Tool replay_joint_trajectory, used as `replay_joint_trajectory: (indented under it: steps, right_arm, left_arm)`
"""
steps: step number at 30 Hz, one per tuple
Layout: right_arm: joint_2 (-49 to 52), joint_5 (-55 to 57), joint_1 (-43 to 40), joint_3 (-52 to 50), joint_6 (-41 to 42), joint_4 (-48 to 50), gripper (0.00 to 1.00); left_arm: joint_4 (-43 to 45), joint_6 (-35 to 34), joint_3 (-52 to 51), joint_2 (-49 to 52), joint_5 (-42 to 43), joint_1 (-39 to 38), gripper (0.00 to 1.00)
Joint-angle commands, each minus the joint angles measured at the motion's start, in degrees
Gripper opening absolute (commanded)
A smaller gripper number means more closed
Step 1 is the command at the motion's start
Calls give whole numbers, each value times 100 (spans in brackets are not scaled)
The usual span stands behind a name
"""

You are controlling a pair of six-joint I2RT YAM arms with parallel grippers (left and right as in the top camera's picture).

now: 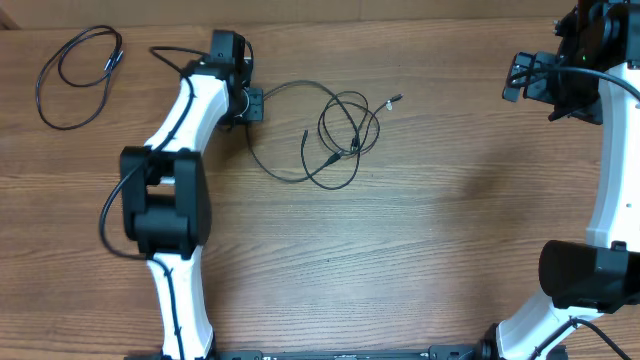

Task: Untangle cables
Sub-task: 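Release the cable and retract the left gripper to the upper left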

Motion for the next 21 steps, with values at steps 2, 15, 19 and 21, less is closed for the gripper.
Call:
replay_joint_trajectory:
  steps: [2,15,19,21]
  right_arm:
    - [-15,33,9,15,-20,28,100]
    - [-15,33,9,15,-20,28,100]
    - [-15,33,9,15,-20,28,100]
    - [-15,33,9,15,-20,28,100]
  left_arm:
    - [-780,-1554,151,-1552,109,4,4]
    - [-2374,-2083,151,-2597,79,-498,4]
    - [-1912,-1869,144,-2520,-498,-505,43]
    - [-1635,-1412,142,-2374,-999,-474,61]
